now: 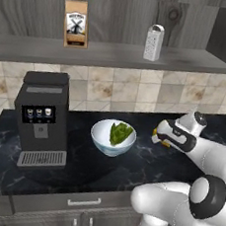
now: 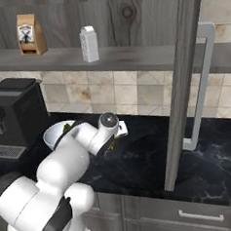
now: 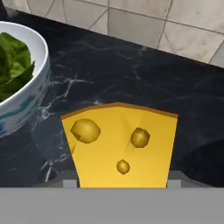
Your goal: Pick the cheese from the fridge and the cheese grater from the cabinet and place them next to the salad bowl.
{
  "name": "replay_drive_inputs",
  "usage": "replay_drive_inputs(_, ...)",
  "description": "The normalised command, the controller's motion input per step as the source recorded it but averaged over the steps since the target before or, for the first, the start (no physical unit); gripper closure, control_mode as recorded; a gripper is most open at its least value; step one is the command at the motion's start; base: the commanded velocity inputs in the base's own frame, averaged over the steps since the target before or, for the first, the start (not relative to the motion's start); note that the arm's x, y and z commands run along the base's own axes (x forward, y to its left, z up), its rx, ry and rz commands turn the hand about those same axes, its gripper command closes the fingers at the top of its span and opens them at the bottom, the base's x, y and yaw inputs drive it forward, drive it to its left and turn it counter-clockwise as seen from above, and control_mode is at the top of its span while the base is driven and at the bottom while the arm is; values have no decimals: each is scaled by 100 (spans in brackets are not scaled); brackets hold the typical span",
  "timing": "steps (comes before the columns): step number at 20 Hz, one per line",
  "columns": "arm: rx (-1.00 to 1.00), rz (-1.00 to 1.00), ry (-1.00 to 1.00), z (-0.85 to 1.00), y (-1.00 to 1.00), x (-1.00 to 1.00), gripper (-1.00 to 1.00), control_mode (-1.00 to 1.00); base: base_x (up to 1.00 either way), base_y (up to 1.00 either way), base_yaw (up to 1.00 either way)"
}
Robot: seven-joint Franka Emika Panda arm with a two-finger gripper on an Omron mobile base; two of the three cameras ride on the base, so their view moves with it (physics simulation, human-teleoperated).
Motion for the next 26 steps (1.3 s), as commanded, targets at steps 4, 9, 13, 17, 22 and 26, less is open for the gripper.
replay_drive_inputs(4,0,32,6,-8,55,27,100,-100,0,0,0)
replay_drive_inputs(9,0,31,0,-45,7,23,100,-100,0,0,0)
replay_drive_inputs(13,0,28,-4,-54,0,23,100,-100,0,0,0)
replay_drive_inputs(17,0,24,-3,-19,1,27,100,-100,0,0,0)
replay_drive_inputs(22,0,21,0,-10,5,25,100,-100,0,0,0)
replay_drive_inputs(26,0,22,0,-17,13,29,100,-100,0,0,0)
